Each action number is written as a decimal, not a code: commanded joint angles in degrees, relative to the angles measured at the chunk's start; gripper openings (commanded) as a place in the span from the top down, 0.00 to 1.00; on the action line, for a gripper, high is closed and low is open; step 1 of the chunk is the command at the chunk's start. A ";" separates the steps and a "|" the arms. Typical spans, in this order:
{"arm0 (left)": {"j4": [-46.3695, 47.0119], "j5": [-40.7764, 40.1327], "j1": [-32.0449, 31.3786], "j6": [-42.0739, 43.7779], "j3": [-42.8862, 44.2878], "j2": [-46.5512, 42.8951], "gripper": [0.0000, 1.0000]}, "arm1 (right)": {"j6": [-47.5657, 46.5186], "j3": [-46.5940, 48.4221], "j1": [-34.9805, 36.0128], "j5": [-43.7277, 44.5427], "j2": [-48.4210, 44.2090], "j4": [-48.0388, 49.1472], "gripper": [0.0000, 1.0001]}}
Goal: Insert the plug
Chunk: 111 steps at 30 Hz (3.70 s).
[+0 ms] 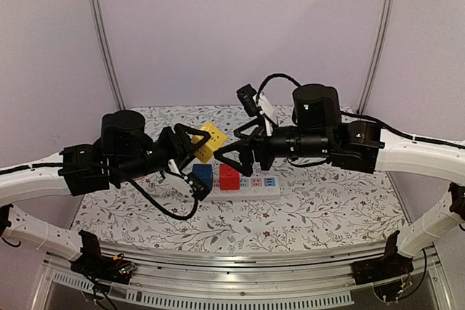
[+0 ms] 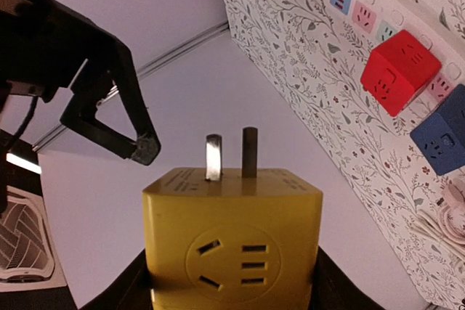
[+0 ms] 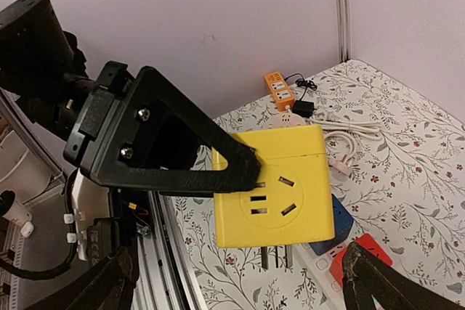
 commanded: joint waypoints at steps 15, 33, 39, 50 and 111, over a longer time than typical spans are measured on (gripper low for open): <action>11.07 -4.61 -4.36 -1.22 -2.08 -0.92 1.00 | -5.27 6.07 1.17 8.13 12.81 10.84 0.38; -17.73 20.60 -4.31 -17.77 7.28 -5.10 0.01 | -19.17 -0.56 -7.59 -46.97 6.28 1.92 1.00; -16.99 21.10 -4.40 -17.06 10.83 -0.05 0.01 | -19.09 0.90 -7.56 -47.72 6.98 1.11 1.00; -14.25 23.71 -5.70 -18.01 11.24 3.83 0.02 | -19.29 2.95 -6.48 -46.02 8.37 -1.09 1.00; -60.54 18.10 -0.27 -77.51 60.16 36.83 1.00 | -20.50 -28.95 -9.31 -22.36 11.91 60.67 0.28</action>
